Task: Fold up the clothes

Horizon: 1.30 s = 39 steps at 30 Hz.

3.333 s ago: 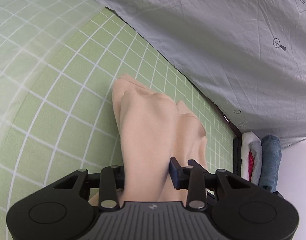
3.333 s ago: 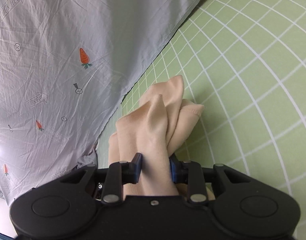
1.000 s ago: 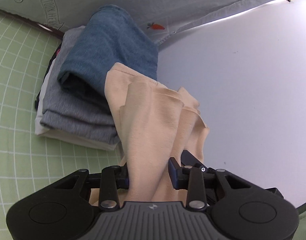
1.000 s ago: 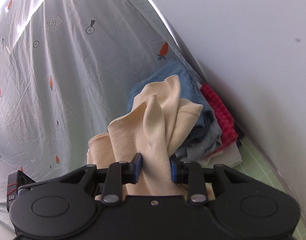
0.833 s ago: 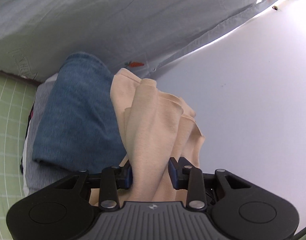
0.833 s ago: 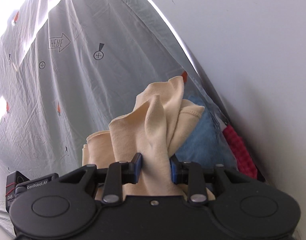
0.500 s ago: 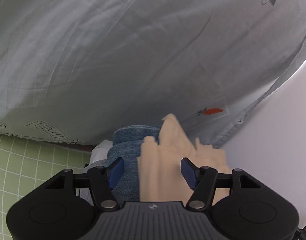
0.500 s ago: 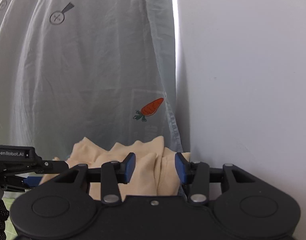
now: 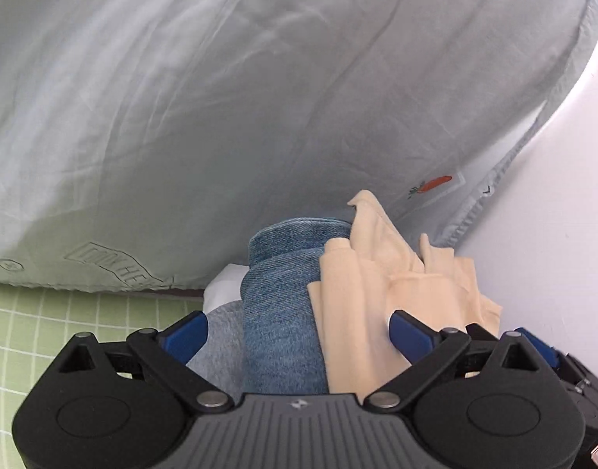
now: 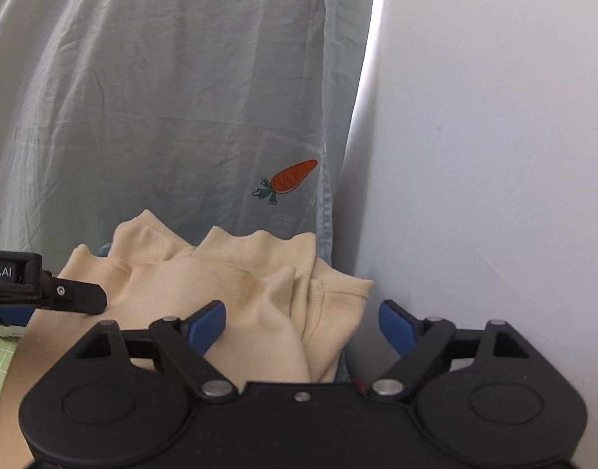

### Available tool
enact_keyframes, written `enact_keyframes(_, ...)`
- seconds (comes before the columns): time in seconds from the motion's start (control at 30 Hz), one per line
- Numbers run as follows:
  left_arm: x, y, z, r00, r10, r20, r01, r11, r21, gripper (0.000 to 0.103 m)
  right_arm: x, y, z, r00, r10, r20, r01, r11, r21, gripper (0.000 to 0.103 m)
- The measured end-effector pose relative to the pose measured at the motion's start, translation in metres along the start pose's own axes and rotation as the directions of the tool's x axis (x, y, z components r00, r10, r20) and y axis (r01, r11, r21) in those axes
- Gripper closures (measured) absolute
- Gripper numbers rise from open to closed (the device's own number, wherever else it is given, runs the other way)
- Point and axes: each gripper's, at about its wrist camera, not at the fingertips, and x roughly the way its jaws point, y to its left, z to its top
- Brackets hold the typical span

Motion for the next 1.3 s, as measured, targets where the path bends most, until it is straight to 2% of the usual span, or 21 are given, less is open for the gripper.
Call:
enact_keyframes(0.1, -0.036, -0.010, -0.014, 0.998, 0.058, 0.034, -0.060, 0.996, 0.058, 0.002, -0.031, 0.003, 0.001, 0.999, 0.037, 0.017, -0.038, 0.999, 0.033, 0.004)
enact_keyframes(0.17, -0.062, -0.017, -0.027, 0.993, 0.088, 0.075, -0.094, 0.992, 0.080, 0.000, -0.052, 0.007, -0.001, 0.998, 0.053, 0.032, -0.055, 0.997, 0.048, 0.003)
enact_keyframes(0.3, -0.113, -0.029, -0.055, 0.989, 0.086, 0.123, -0.101, 0.987, 0.127, 0.000, -0.096, 0.020, -0.011, 0.994, 0.084, 0.066, -0.088, 0.993, 0.074, 0.001)
enact_keyframes(0.4, -0.148, -0.037, -0.075, 0.984, 0.086, 0.156, -0.110, 0.982, 0.155, 0.000, -0.131, 0.023, -0.024, 0.995, 0.076, 0.064, -0.082, 0.992, 0.097, 0.000)
enact_keyframes(0.53, -0.185, -0.044, -0.109, 0.972, 0.103, 0.211, -0.136, 0.980, 0.148, 0.000, -0.177, 0.026, -0.044, 0.997, 0.058, 0.059, -0.065, 0.990, 0.122, 0.000)
enact_keyframes(0.73, -0.219, -0.045, -0.153, 0.972, 0.113, 0.204, -0.148, 0.976, 0.161, 0.000, -0.231, 0.029, -0.082, 1.000, 0.010, 0.017, -0.012, 0.989, 0.149, 0.000)
enact_keyframes(0.83, -0.229, -0.045, -0.176, 0.975, 0.148, 0.168, -0.180, 0.964, 0.196, 0.000, -0.252, 0.031, -0.105, 1.000, -0.005, -0.020, 0.008, 0.986, 0.164, 0.000)
enact_keyframes(0.93, -0.238, -0.043, -0.198, 0.974, 0.184, 0.133, -0.211, 0.949, 0.232, 0.000, -0.264, 0.035, -0.125, 0.997, -0.009, -0.072, 0.021, 0.985, 0.174, 0.000)
enact_keyframes(1.1, -0.247, -0.033, -0.229, 0.978, 0.199, 0.062, -0.208, 0.949, 0.237, 0.000, -0.279, 0.040, -0.156, 0.987, -0.028, -0.156, 0.056, 0.982, 0.180, 0.000)
enact_keyframes(1.3, -0.255, -0.031, -0.249, 0.977, 0.212, 0.027, -0.212, 0.944, 0.253, 0.000, -0.293, 0.046, -0.176, 0.981, -0.035, -0.190, 0.062, 0.988, 0.139, 0.000)
